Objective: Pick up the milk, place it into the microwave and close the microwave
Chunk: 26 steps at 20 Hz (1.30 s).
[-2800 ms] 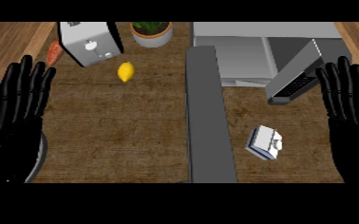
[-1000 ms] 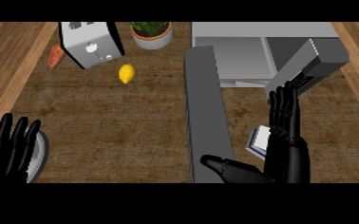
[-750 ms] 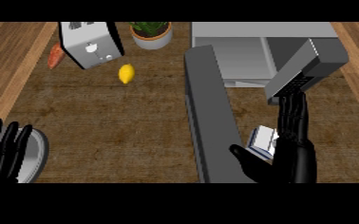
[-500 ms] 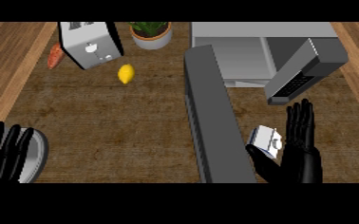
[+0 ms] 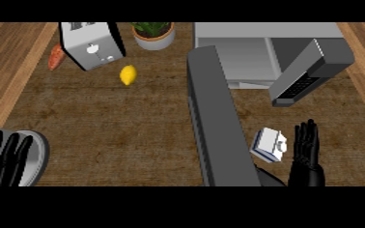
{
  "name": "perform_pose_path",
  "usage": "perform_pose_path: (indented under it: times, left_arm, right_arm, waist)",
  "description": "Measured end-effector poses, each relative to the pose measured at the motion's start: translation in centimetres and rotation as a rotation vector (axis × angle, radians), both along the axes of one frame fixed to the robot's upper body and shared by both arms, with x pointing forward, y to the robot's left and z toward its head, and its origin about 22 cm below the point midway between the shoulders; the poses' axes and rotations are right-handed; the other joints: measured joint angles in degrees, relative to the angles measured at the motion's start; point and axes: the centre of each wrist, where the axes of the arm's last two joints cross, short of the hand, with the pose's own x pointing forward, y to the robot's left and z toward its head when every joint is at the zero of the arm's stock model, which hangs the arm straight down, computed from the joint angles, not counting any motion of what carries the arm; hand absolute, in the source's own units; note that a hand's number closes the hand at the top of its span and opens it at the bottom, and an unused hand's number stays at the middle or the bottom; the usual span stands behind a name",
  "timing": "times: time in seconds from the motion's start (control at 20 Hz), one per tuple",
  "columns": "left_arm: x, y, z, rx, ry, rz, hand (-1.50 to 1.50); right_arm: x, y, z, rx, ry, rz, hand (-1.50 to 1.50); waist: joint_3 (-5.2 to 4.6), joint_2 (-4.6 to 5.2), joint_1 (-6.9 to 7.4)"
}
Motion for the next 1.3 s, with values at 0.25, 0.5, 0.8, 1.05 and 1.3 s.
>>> perform_pose_path:
  times: [0.25, 0.5, 0.8, 1.05, 1.3]
  left_arm:
    - [0.1, -0.2, -0.5, -0.005, -0.009, 0.000, -1.50]
    - [-0.3, 0.0, -0.3, -0.005, -0.006, -0.013, -1.50]
    - [-0.6, -0.1, 0.2, -0.008, -0.008, -0.011, -1.50]
    - [-0.4, -0.1, 0.5, -0.005, -0.007, -0.003, -1.50]
    - [-0.7, 0.0, 0.5, -0.003, -0.004, -0.001, -1.50]
  right_arm:
    - [-0.4, -1.5, -2.4, -0.013, 0.008, 0.017, -1.50]
    - [-0.1, -2.4, -4.2, -0.042, 0.009, 0.046, -1.50]
    - [2.0, -2.6, -5.6, -0.048, 0.005, 0.043, -1.50]
    - [2.8, -3.2, -7.9, -0.076, 0.040, -0.016, -1.50]
    - [2.6, -5.8, -9.8, -0.123, 0.098, -0.098, -1.50]
  waist:
    - [0.00, 0.03, 0.04]
    - [0.00, 0.03, 0.09]
    - [0.00, 0.04, 0.17]
    - [0.01, 0.07, 0.21]
    - [0.02, 0.09, 0.28]
